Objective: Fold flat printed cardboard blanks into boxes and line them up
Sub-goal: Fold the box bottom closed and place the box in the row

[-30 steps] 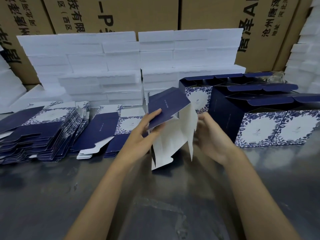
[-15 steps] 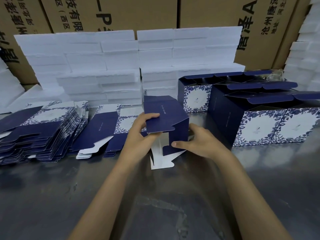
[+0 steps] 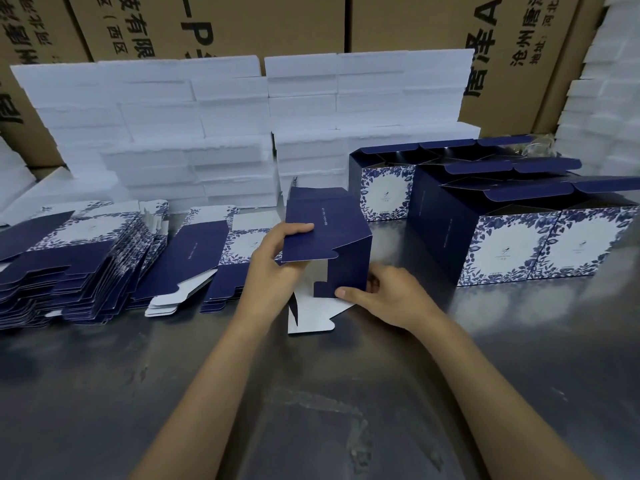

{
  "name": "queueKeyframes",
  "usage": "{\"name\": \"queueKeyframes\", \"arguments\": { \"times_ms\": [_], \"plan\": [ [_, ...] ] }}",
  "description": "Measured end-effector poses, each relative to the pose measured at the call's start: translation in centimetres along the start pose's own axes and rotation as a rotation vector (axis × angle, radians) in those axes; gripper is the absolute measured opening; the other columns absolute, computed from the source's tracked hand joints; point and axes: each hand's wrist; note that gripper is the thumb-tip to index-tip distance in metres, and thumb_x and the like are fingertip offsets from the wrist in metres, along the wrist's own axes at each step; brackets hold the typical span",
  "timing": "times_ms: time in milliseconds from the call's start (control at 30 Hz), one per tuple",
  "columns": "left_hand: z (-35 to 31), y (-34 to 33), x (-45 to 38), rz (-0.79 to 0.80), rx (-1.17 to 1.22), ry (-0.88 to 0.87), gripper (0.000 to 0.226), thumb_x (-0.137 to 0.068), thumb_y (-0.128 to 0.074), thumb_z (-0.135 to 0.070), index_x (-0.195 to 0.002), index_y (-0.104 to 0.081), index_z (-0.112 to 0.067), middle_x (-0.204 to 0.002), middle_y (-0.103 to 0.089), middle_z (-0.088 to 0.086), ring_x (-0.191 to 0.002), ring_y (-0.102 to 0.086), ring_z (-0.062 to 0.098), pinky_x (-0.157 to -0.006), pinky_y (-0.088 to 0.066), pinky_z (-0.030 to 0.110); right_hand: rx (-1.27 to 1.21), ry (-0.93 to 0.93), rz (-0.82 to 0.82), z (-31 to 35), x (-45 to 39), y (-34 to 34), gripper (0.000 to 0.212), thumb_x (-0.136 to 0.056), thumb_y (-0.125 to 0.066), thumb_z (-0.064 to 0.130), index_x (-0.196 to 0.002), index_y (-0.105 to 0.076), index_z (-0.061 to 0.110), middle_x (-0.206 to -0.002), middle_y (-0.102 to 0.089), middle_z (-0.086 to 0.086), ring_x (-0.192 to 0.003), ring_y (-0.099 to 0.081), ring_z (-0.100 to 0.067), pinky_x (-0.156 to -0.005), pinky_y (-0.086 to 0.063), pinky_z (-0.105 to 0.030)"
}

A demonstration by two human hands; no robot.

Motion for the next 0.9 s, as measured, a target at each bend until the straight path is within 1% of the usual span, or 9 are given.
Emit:
{"name": "queueKeyframes", "arguments": {
  "times_ms": [67, 133, 300, 467, 567, 633, 767, 833, 900],
  "plan": [
    [-0.1, 0.1, 0.0, 0.013, -0.008, 0.005, 0.04, -0.087, -0.066, 0.006, -0.111, -0.07, -0.026, -0.113, -0.07, -0.018, -0.108, -0.064, 0.002, -0.088, -0.052, 0.018, 0.102, 0.008, -0.05, 0.1, 0.0, 0.0, 0.052, -0.083, -0.066, 0.069, -0.087, -0.064, 0.017, -0.069, -0.058, 0.006, -0.064, -0.054, -0.012, -0.055, -0.036, -0.031],
    [-0.2, 0.1, -0.1, 0.024, -0.022, 0.009, 0.042, -0.087, -0.065, 0.005, -0.112, -0.069, -0.027, -0.113, -0.069, -0.02, -0.107, -0.064, 0.0, -0.088, -0.051, 0.018, 0.123, 0.002, -0.062, 0.0, 0.0, 0.0, 0.053, -0.084, -0.066, 0.068, -0.084, -0.061, 0.016, -0.066, -0.054, 0.008, -0.062, -0.051, -0.01, -0.054, -0.032, -0.029],
    [-0.5, -0.1, -0.1, 0.041, -0.035, 0.009, 0.043, -0.088, -0.062, 0.007, -0.114, -0.068, -0.026, -0.113, -0.068, -0.019, -0.101, -0.064, -0.001, -0.078, -0.046, 0.01, 0.122, 0.007, -0.023, -0.2, -0.1, 0.3, 0.043, -0.089, -0.068, 0.058, -0.083, -0.06, 0.016, -0.069, -0.055, 0.007, -0.071, -0.055, -0.017, -0.057, -0.035, -0.03],
    [-0.5, -0.2, 0.0, 0.062, -0.034, 0.015, 0.044, -0.09, -0.061, 0.008, -0.116, -0.067, -0.026, -0.119, -0.068, -0.014, -0.108, -0.064, 0.003, -0.084, -0.05, 0.015, 0.121, -0.014, -0.002, -0.7, 0.0, 1.0, 0.043, -0.086, -0.07, 0.059, -0.078, -0.056, 0.019, -0.065, -0.053, 0.01, -0.063, -0.05, -0.009, -0.056, -0.033, -0.029],
    [-0.5, -0.3, 0.1, 0.08, -0.04, 0.025, 0.045, -0.089, -0.062, 0.008, -0.117, -0.066, -0.027, -0.121, -0.068, -0.012, -0.111, -0.064, 0.005, -0.091, -0.051, 0.02, 0.09, -0.015, -0.008, -0.9, 0.0, 1.0, 0.04, -0.089, -0.071, 0.052, -0.076, -0.057, 0.017, -0.063, -0.051, 0.008, -0.065, -0.051, -0.015, -0.055, -0.033, -0.03],
    [-0.5, -0.3, 0.1, 0.081, -0.039, 0.033, 0.045, -0.09, -0.062, 0.007, -0.117, -0.066, -0.028, -0.121, -0.067, -0.013, -0.112, -0.063, 0.005, -0.089, -0.05, 0.019, 0.07, -0.022, -0.005, -0.9, 0.0, 1.1, 0.038, -0.09, -0.071, 0.048, -0.073, -0.055, 0.018, -0.063, -0.05, 0.007, -0.067, -0.052, -0.018, -0.055, -0.033, -0.03],
    [-0.5, -0.2, 0.1, 0.087, -0.041, 0.037, 0.045, -0.089, -0.063, 0.007, -0.117, -0.066, -0.028, -0.121, -0.067, -0.012, -0.111, -0.064, 0.005, -0.084, -0.049, 0.014, 0.06, -0.039, -0.015, -0.7, 0.3, 1.5, 0.048, -0.083, -0.073, 0.06, -0.069, -0.054, 0.018, -0.06, -0.056, 0.009, -0.061, -0.052, -0.011, -0.057, -0.037, -0.03],
    [-0.5, -0.3, 0.1, 0.093, -0.041, 0.033, 0.045, -0.089, -0.063, 0.008, -0.118, -0.065, -0.027, -0.122, -0.067, -0.012, -0.112, -0.064, 0.005, -0.086, -0.05, 0.015, 0.009, -0.033, -0.049, -0.7, 0.3, 1.8, 0.048, -0.084, -0.074, 0.056, -0.067, -0.054, 0.015, -0.064, -0.066, 0.004, -0.066, -0.059, -0.017, -0.061, -0.045, -0.033],
    [-0.5, -0.3, 0.2, 0.1, -0.048, 0.028, 0.044, -0.089, -0.063, 0.007, -0.119, -0.065, -0.026, -0.124, -0.066, -0.01, -0.115, -0.063, 0.007, -0.093, -0.051, 0.021, -0.01, -0.021, -0.056, -0.6, 0.3, 1.9, 0.045, -0.089, -0.073, 0.047, -0.066, -0.054, 0.014, -0.067, -0.068, -0.002, -0.069, -0.061, -0.022, -0.064, -0.046, -0.034]
  ]
}}
Point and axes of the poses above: each hand's wrist, its own x-axis away from the middle knuckle, its own y-axis out of the back of the hand, z = x × y
